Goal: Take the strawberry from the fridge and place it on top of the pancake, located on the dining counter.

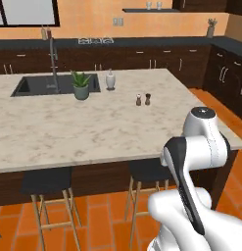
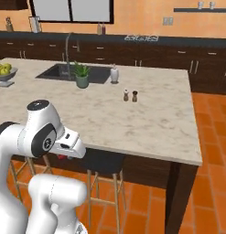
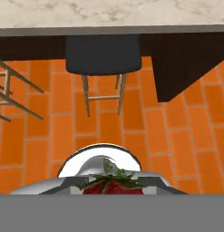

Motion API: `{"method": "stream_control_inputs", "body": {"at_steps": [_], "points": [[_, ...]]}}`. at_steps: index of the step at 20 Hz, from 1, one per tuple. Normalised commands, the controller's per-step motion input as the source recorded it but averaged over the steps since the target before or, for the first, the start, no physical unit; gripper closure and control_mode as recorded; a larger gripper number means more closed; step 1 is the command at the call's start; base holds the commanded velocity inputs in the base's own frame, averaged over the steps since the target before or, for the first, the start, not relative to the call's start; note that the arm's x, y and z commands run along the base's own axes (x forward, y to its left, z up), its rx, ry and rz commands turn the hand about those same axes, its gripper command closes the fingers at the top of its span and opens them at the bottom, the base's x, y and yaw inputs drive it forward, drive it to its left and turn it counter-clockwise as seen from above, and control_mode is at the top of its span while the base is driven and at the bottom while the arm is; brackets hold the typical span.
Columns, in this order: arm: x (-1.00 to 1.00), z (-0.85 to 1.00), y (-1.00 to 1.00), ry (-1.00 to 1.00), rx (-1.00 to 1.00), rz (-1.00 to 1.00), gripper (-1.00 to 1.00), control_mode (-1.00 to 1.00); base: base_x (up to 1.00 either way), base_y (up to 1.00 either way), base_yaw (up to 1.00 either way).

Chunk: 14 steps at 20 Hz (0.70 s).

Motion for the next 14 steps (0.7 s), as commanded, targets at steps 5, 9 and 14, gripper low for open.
{"method": "stream_control_inputs", "body": {"at_steps": [5,9,14], "points": [[0.0,0.0,0.0,0.0,0.0,0.0,1.0,1.0,0.0,1.0,-0.01],[0.0,0.0,0.0,0.0,0.0,0.0,1.0,1.0,0.18,1.0,-0.01],[0.0,0.0,0.0,0.0,0.0,0.0,1.0,1.0,0.38,1.0,-0.08]]}}
